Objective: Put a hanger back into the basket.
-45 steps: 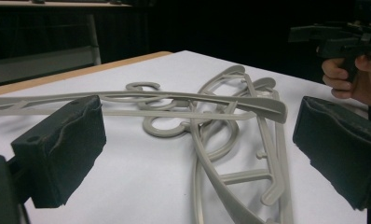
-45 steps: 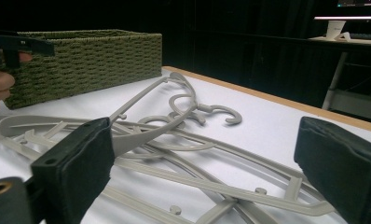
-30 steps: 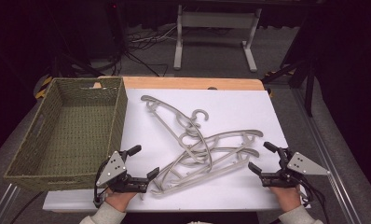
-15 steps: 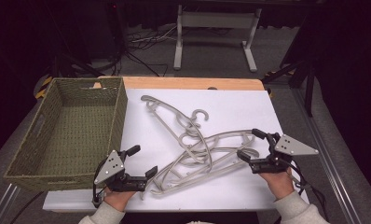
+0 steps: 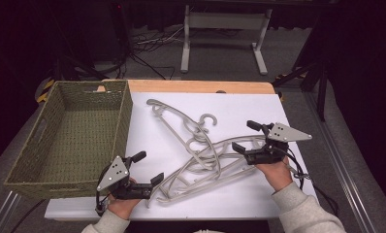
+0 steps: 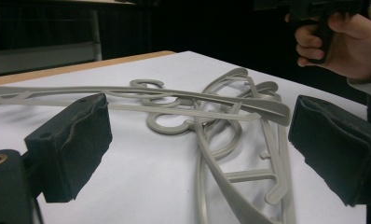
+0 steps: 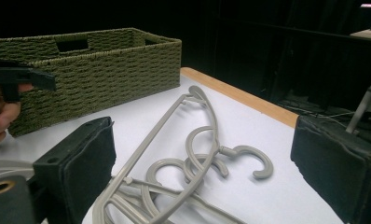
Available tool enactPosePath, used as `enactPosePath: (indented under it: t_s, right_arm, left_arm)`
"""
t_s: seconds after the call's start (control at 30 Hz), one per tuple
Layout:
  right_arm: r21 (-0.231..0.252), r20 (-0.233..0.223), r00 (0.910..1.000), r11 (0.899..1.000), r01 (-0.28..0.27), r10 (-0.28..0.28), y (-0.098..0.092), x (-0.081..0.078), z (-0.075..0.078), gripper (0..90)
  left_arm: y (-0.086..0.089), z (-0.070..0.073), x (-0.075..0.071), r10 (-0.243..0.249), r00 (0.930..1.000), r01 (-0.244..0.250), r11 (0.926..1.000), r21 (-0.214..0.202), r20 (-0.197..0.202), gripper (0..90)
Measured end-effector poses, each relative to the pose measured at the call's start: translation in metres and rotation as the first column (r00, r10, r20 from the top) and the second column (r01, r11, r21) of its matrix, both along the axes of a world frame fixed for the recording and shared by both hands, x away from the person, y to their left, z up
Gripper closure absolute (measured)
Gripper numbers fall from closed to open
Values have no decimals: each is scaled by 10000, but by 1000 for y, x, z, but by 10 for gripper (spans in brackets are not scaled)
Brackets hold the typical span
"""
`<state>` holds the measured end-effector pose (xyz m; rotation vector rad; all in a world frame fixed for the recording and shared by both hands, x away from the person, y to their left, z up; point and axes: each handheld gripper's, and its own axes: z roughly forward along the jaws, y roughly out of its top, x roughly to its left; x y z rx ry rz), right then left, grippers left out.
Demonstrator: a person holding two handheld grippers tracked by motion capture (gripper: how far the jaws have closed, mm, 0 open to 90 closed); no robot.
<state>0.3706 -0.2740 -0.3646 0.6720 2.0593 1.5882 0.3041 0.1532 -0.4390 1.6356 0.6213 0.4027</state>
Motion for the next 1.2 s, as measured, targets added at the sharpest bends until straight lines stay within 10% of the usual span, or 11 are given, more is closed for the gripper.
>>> enactPosePath:
  t_s: [0.33, 0.67, 0.77, 0.87, 1.03, 1.2]
  right_arm:
    - [-569, -670, 9970, 9975, -417, 378, 21, 17, 2, 122]
    - [-1359, -2298, 9726, 9884, -683, 356, 39, 37, -15, 268]
    - [-1673, -2975, 9544, 9829, -771, 242, 44, 42, -21, 309]
    - [-2140, -4014, 9159, 9728, -882, -52, 49, 50, -25, 319]
    - [-2909, -4391, 8978, 9508, -1061, -342, 58, 54, -24, 322]
    - [-3477, -5087, 8581, 9285, -1305, -699, 64, 60, -21, 311]
  left_arm:
    - [-2, -1, -1, -62, 10000, 62, 9999, 79, -27, 69]
    - [-2, -1, -1, -155, 9998, 157, 9998, 150, -159, 78]
    - [-2, -1, -1, -176, 9997, 178, 9998, 117, -182, 83]
    - [-2, -1, -1, -168, 9996, 171, 9998, 124, -247, 85]
    - [-2, -1, -1, -175, 9995, 179, 9998, 128, -275, 86]
    - [-2, -1, 0, -185, 9995, 190, 9996, 205, -261, 89]
